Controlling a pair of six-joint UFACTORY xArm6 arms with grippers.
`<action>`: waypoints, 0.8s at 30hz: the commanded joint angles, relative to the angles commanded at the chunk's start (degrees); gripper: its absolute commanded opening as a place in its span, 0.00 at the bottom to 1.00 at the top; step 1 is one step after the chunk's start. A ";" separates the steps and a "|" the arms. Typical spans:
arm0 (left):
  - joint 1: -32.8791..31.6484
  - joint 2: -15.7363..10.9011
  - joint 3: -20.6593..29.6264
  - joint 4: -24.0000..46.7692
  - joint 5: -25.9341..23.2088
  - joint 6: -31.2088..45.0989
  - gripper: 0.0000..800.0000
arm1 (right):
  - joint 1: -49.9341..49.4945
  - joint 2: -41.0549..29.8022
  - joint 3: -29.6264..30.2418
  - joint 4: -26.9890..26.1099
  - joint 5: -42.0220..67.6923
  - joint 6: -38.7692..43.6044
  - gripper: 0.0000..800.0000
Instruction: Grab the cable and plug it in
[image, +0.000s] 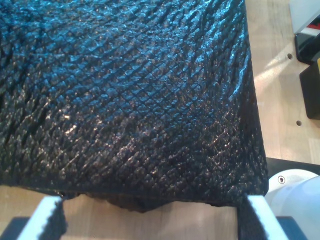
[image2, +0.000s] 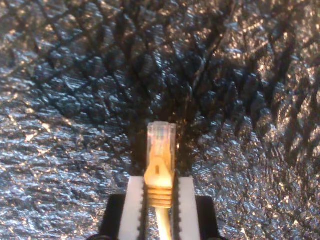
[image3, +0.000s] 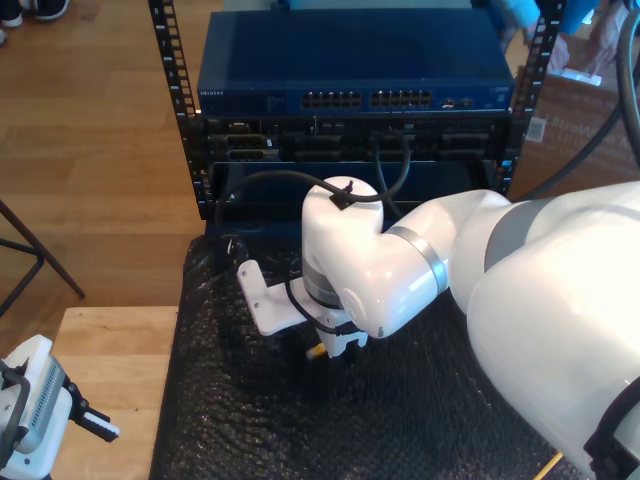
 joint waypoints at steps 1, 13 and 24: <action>0.00 0.00 0.00 0.00 0.00 0.00 1.00 | -0.09 -0.09 0.00 0.00 0.00 0.00 0.01; -3.69 0.00 -0.35 -0.26 0.26 -0.97 1.00 | -1.14 -7.82 0.09 0.88 8.18 0.00 0.00; -9.76 -0.35 -1.41 -6.68 0.44 -7.03 1.00 | -7.47 -14.86 0.09 11.08 16.70 -0.70 0.00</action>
